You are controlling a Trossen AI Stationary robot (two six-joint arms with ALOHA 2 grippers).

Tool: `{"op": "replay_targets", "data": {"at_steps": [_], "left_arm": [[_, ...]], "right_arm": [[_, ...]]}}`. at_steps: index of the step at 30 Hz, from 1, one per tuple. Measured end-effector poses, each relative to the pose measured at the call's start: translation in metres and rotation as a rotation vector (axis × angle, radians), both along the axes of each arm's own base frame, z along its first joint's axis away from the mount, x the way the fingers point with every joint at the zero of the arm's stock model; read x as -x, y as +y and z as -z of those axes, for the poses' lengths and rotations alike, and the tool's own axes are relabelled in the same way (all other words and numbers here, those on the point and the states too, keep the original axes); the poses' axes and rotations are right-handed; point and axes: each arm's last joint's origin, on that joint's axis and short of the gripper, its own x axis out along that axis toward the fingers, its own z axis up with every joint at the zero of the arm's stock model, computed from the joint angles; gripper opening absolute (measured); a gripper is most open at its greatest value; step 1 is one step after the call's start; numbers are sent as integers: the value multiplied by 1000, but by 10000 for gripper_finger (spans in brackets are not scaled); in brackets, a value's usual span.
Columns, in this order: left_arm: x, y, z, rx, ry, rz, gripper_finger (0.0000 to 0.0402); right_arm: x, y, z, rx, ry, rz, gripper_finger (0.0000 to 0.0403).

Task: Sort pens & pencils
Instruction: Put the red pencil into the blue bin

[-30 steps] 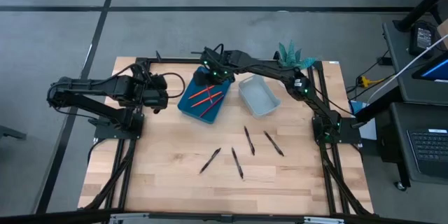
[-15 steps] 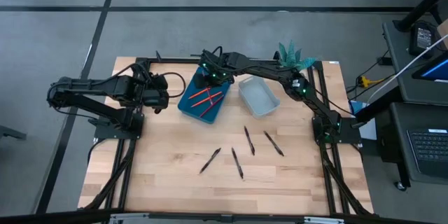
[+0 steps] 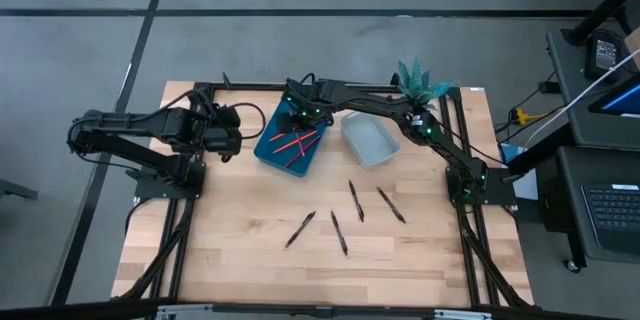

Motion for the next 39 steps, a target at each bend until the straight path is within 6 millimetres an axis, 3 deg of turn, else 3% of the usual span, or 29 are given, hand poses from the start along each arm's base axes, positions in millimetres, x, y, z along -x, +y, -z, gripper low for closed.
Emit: {"op": "replay_targets", "data": {"at_steps": [17,27,39], "left_arm": [[-4,0,-1,-6,-12,25,69],[-4,0,-1,-6,-12,25,69],[-4,0,-1,-6,-11,26,69]], "right_arm": [[1,0,1,4,14,-11,21],[-4,2,25,-52,46,-33,21],[-6,3,24,-44,35,-61,21]]}}
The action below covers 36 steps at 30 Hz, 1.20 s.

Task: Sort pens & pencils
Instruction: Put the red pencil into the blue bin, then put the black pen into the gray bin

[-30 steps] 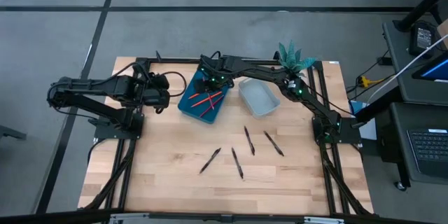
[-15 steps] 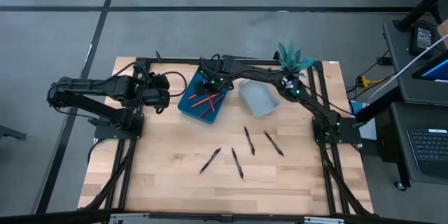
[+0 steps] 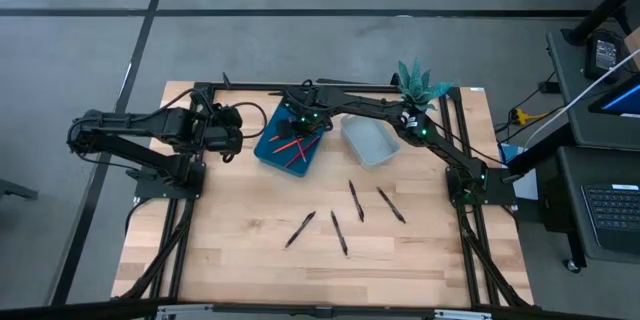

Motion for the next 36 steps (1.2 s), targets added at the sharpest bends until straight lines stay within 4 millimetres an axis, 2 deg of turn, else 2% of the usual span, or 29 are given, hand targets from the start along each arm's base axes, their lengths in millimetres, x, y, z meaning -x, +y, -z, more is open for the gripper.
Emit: {"op": "replay_targets", "data": {"at_steps": [13,26,30,36], "left_arm": [[0,0,0,0,1,0,69],[0,0,0,8,2,2,69],[0,0,0,8,2,2,69],[0,0,0,8,2,2,69]], "right_arm": [[-7,-1,-4,-7,-92,-17,21],[-7,-2,-5,-30,-108,-29,24],[-8,-4,-5,-28,-118,-26,49],[-6,-7,-6,-35,-118,-20,109]]}}
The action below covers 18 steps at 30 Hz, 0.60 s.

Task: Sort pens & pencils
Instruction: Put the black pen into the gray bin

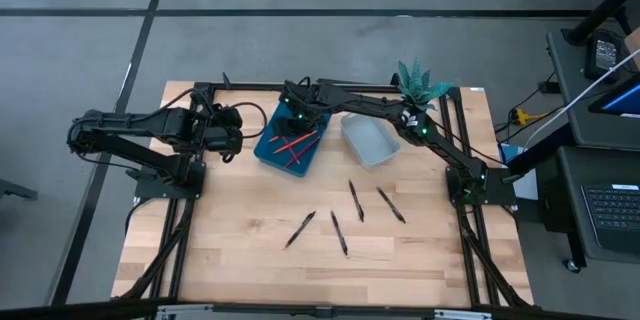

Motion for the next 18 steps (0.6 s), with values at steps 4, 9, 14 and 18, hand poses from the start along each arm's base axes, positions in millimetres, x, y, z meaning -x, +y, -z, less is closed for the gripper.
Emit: {"op": "replay_targets", "data": {"at_steps": [4,9,14,18], "left_arm": [[0,0,0,0,0,0,69],[0,0,0,0,1,0,69],[2,2,0,-23,24,-16,69],[12,8,-1,-50,66,-66,69]], "right_arm": [[1,-2,0,-2,1,5,133],[1,0,-1,-86,-19,-14,131],[1,6,-10,-187,-58,-50,122],[5,18,-30,-210,-76,-89,115]]}}
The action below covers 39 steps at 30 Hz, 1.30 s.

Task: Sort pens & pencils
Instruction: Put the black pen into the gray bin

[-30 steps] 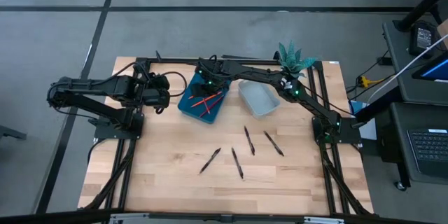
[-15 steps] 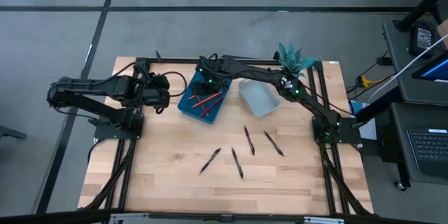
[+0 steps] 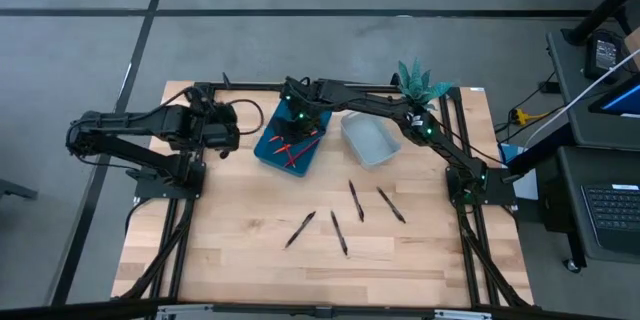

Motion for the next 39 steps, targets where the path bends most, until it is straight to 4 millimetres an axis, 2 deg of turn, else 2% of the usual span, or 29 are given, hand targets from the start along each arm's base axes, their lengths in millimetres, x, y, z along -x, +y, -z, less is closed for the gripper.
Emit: {"op": "replay_targets", "data": {"at_steps": [6,10,14,19,24,28,32,39], "left_arm": [[22,7,-8,4,-64,-72,69],[33,5,-10,106,-120,-56,69],[37,1,-10,236,-150,-21,69],[36,-2,-7,376,-170,-1,69],[27,-7,7,459,-169,27,69],[20,-16,34,567,-142,54,69],[17,-26,56,629,-124,72,69],[17,-45,55,664,-169,126,69]], "right_arm": [[20,19,-41,25,27,-39,105],[42,42,-76,72,77,-74,101],[69,84,-106,124,187,-126,100],[108,145,-140,314,323,-109,100],[127,203,-159,481,267,-8,100],[132,235,-149,558,279,20,100],[136,253,-120,512,403,9,100],[150,273,-54,339,703,-90,100]]}}
